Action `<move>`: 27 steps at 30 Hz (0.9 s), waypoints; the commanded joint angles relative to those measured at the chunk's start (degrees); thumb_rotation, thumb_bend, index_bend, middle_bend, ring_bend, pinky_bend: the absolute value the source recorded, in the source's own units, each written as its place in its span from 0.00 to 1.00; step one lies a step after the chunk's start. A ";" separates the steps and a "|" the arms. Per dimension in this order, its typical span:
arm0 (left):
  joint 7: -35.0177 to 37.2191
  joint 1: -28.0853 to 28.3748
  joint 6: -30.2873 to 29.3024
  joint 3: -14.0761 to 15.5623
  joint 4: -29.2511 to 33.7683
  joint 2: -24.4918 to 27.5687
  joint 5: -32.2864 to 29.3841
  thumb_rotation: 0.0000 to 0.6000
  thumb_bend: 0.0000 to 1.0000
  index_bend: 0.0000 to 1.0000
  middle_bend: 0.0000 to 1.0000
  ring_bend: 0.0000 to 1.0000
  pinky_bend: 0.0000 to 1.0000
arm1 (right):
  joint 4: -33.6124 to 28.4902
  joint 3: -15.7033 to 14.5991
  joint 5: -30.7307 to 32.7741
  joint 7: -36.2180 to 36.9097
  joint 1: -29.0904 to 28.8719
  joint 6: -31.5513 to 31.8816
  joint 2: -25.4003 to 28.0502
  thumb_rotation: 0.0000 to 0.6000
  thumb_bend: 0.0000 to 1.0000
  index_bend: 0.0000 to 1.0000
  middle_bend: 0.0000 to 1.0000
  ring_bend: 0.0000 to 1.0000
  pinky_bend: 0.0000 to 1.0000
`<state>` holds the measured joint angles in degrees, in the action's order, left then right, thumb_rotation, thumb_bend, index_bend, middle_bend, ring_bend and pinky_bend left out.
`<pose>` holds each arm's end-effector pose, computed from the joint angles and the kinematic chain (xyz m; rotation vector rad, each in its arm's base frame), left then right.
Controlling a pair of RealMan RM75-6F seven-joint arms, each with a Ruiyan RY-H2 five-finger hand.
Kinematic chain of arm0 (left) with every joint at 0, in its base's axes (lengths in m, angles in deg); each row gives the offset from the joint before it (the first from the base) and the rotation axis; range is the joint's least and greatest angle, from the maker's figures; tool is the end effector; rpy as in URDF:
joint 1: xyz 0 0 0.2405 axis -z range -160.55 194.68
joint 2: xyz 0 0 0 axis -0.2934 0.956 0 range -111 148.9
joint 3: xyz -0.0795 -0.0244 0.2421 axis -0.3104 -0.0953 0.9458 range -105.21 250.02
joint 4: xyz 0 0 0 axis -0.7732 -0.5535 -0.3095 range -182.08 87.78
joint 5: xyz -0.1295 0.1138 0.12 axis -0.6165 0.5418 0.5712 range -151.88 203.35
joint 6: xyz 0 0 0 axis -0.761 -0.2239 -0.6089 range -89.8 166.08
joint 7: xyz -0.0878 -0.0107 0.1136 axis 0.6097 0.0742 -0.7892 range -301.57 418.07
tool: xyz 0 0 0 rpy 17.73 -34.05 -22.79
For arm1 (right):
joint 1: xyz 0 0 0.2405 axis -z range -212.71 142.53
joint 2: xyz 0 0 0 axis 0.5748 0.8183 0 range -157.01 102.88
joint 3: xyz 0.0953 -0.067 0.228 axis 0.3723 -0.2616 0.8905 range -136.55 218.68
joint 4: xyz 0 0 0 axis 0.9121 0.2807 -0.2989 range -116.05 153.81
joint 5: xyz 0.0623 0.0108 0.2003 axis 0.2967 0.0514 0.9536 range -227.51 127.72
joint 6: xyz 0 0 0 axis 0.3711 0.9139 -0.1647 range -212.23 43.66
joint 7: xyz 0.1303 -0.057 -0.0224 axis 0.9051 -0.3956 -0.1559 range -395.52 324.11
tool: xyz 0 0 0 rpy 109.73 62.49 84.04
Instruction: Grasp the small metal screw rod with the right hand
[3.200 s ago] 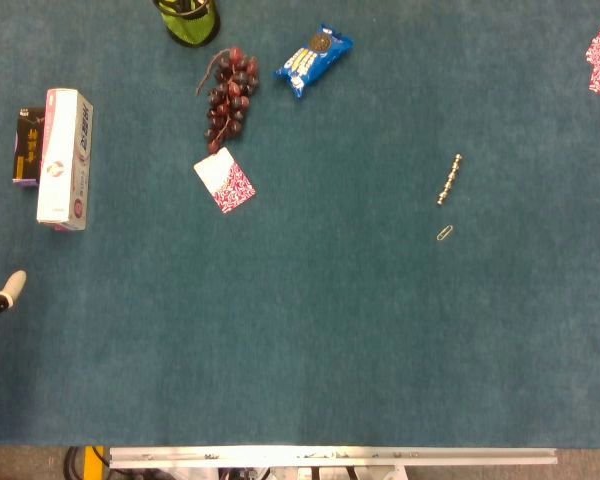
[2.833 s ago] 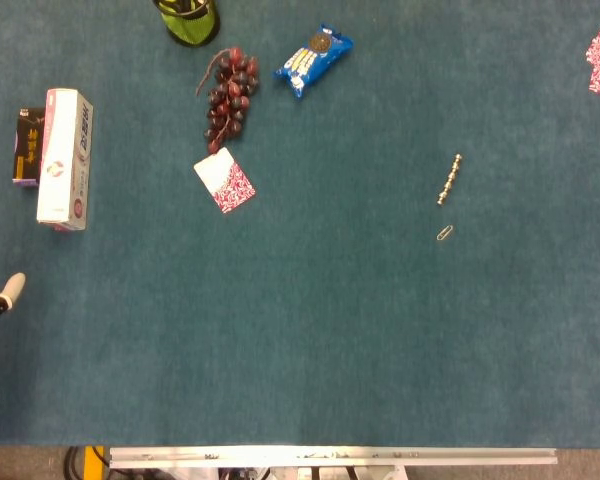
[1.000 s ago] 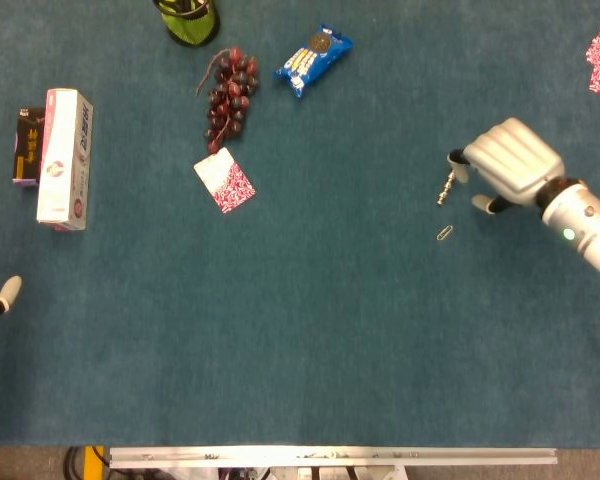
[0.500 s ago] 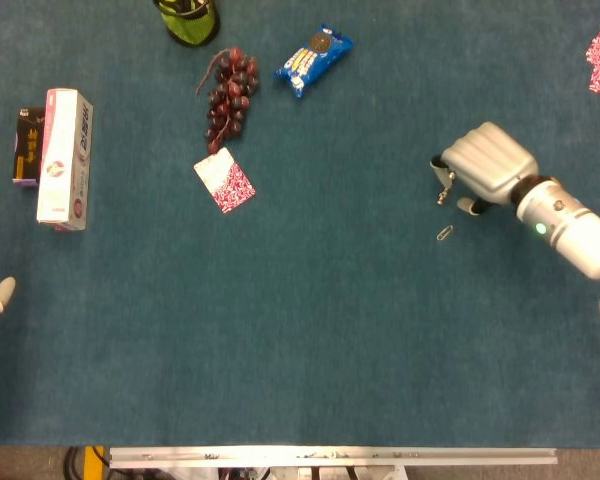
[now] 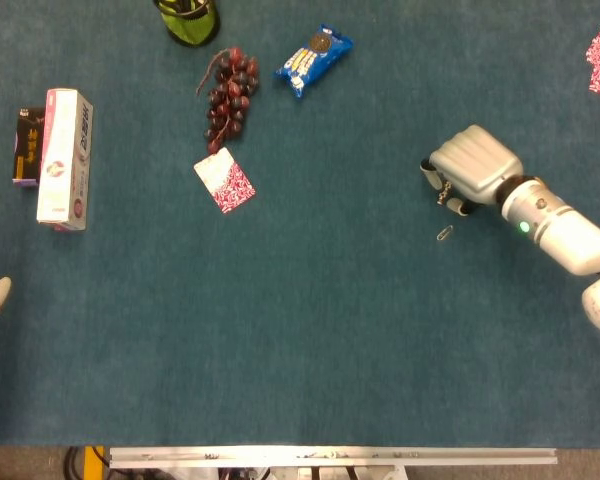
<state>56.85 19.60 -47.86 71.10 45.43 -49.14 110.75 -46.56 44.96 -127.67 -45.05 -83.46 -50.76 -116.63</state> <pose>-0.3141 0.1621 0.1355 -1.3402 -0.9819 -0.8959 -0.1999 -0.3717 -0.0437 2.2313 -0.7676 0.5168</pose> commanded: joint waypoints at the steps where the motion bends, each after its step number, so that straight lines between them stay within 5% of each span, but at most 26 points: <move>1: 0.02 -0.02 0.04 0.04 -0.04 -0.01 0.01 1.00 0.20 0.00 0.06 0.04 0.01 | 0.18 -0.09 0.12 0.09 -0.16 0.02 -0.23 1.00 0.23 0.53 0.96 1.00 1.00; 27: 1.52 -0.59 -0.58 0.12 -1.45 -0.40 0.25 1.00 0.20 0.00 0.06 0.04 0.01 | -0.01 -0.79 1.98 -0.03 0.18 2.05 -0.32 1.00 0.31 0.59 0.97 1.00 1.00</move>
<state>58.37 19.02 -48.44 71.22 43.97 -49.54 111.00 -46.29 44.03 -125.66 -45.35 -83.44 -49.06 -117.19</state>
